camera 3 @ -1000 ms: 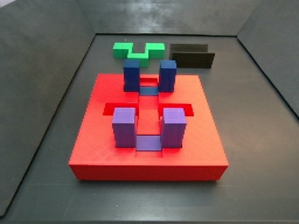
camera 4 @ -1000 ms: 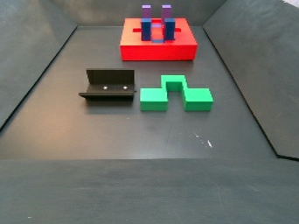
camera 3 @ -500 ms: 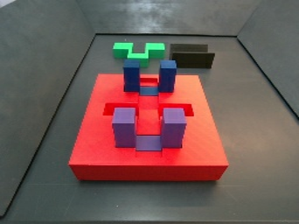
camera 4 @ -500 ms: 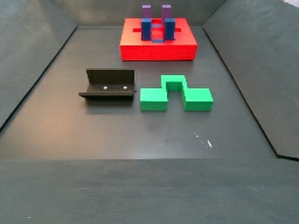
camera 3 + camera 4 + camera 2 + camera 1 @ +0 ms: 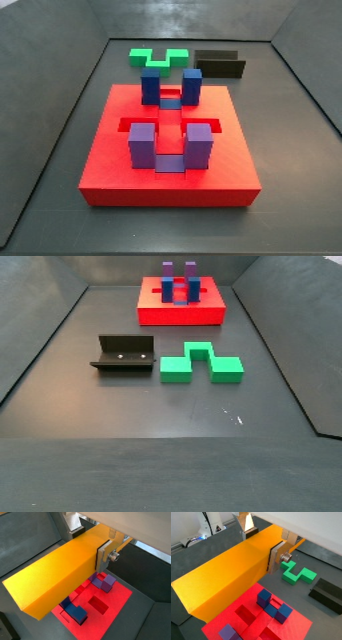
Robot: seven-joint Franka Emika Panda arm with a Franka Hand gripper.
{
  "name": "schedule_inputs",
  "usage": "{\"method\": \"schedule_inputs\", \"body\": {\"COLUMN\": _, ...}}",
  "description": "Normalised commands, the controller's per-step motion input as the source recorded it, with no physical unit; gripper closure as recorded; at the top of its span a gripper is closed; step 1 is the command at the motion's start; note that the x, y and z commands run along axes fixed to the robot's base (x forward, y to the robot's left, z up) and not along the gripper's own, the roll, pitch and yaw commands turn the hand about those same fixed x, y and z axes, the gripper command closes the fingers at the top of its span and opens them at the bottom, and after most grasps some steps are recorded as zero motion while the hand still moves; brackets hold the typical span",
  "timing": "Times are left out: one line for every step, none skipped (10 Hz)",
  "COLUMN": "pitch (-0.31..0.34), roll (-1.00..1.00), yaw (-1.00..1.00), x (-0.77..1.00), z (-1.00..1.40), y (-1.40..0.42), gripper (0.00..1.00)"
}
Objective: Pick up the yellow object. Move up. Move to above the board. Insert the yellow object.
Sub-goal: Insert the yellow object.
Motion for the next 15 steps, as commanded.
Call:
{"method": "schedule_inputs", "body": {"pitch": -0.139, "roll": 0.04, "yaw": 0.05, "x": 0.25, "z": -0.66, "y": -0.17, "gripper": 1.00}}
{"method": "schedule_inputs", "body": {"pitch": -0.083, "roll": 0.05, "yaw": 0.05, "x": 0.18, "z": -0.45, "y": -0.12, "gripper": 1.00}}
{"method": "schedule_inputs", "body": {"pitch": -0.079, "roll": 0.05, "yaw": 0.05, "x": 0.17, "z": -0.44, "y": -0.11, "gripper": 1.00}}
{"method": "schedule_inputs", "body": {"pitch": -0.093, "roll": 0.05, "yaw": 0.09, "x": 0.32, "z": -0.56, "y": -0.13, "gripper": 1.00}}
{"method": "schedule_inputs", "body": {"pitch": -0.083, "roll": 0.05, "yaw": 0.09, "x": 0.40, "z": -0.60, "y": -0.14, "gripper": 1.00}}
{"method": "schedule_inputs", "body": {"pitch": -0.074, "roll": 0.05, "yaw": 0.09, "x": 0.39, "z": -0.58, "y": -0.14, "gripper": 1.00}}
{"method": "schedule_inputs", "body": {"pitch": -0.069, "roll": 0.05, "yaw": 0.08, "x": 0.31, "z": -0.53, "y": -0.13, "gripper": 1.00}}
{"method": "schedule_inputs", "body": {"pitch": -0.066, "roll": 0.05, "yaw": 0.09, "x": 0.29, "z": -0.54, "y": -0.11, "gripper": 1.00}}
{"method": "schedule_inputs", "body": {"pitch": -0.057, "roll": 0.06, "yaw": 0.10, "x": 0.26, "z": -0.50, "y": -0.10, "gripper": 1.00}}
{"method": "schedule_inputs", "body": {"pitch": -0.004, "roll": 0.12, "yaw": 0.13, "x": 0.16, "z": -0.38, "y": -0.04, "gripper": 1.00}}
{"method": "schedule_inputs", "body": {"pitch": 0.000, "roll": 0.15, "yaw": 0.14, "x": 0.17, "z": -0.39, "y": -0.01, "gripper": 1.00}}
{"method": "schedule_inputs", "body": {"pitch": 0.000, "roll": 0.17, "yaw": 0.14, "x": 0.15, "z": -0.41, "y": -0.02, "gripper": 1.00}}
{"method": "schedule_inputs", "body": {"pitch": 0.000, "roll": 0.15, "yaw": 0.13, "x": 0.12, "z": -0.45, "y": -0.03, "gripper": 1.00}}
{"method": "schedule_inputs", "body": {"pitch": 0.000, "roll": 0.14, "yaw": 0.11, "x": 0.10, "z": -0.46, "y": -0.03, "gripper": 1.00}}
{"method": "schedule_inputs", "body": {"pitch": 0.000, "roll": 0.13, "yaw": 0.08, "x": 0.02, "z": -0.45, "y": -0.04, "gripper": 1.00}}
